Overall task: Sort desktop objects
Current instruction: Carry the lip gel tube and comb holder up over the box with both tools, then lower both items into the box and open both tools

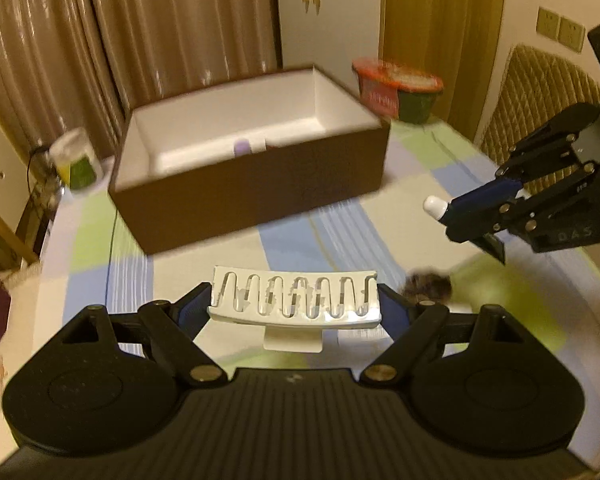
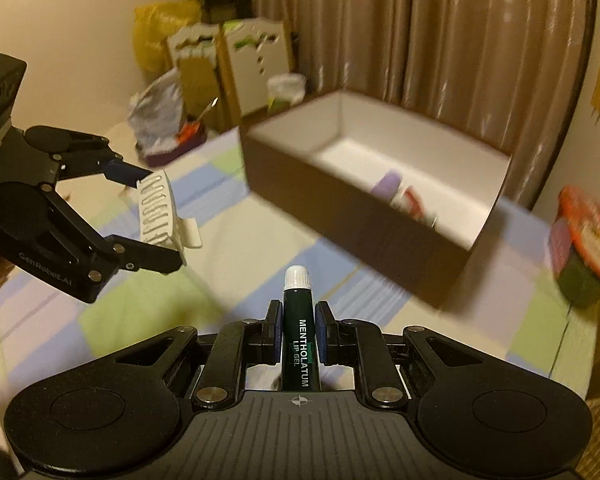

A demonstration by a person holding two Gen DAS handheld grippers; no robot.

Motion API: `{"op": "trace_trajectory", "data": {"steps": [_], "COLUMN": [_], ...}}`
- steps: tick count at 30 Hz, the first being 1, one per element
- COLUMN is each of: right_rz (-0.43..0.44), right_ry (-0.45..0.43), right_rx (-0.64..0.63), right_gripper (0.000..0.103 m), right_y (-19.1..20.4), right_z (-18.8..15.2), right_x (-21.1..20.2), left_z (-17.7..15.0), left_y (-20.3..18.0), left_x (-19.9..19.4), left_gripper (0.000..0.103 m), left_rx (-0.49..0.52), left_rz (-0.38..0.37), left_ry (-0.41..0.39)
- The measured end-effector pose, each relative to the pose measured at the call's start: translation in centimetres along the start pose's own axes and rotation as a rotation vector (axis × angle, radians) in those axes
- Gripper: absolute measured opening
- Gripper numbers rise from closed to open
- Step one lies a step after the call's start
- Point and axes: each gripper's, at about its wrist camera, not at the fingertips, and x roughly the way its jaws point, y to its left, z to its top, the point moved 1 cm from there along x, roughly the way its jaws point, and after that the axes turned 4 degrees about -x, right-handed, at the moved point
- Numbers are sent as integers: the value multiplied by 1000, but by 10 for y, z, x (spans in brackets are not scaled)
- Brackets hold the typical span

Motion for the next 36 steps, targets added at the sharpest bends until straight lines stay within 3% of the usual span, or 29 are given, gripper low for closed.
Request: {"op": "trace_trajectory", "data": {"steps": [8,16,21,26,31,34,36], "right_rz": [-125,-181,-200,-196,-191,-190,-189], "right_ry": [-77,-44,29,71,88,99,107], "right_rx": [45,130,172,189,193,190,186], "right_gripper": [15,15,15,15,15,15,15], "right_y": [-44,-96,-114,-124,-130,-132,-133], "right_z": [76,122,115,104,101,99,97], "right_x": [18,82,126,146,153,158,160], "left_z": [91,163,173,163,155,154,153], "left_y": [42,79,96,96,96,97,98], "left_x": [26,92,149,192,210,213,211], "left_gripper": [83,83,83,83,83,92,92], "left_rx": [49,34,-18,-20,-37,-36,-36], "left_rz": [-49,-70,-107,-131,-156,-141,-136], "left_ry": [-115,-140,-98,-47,-24,-30,-34]}}
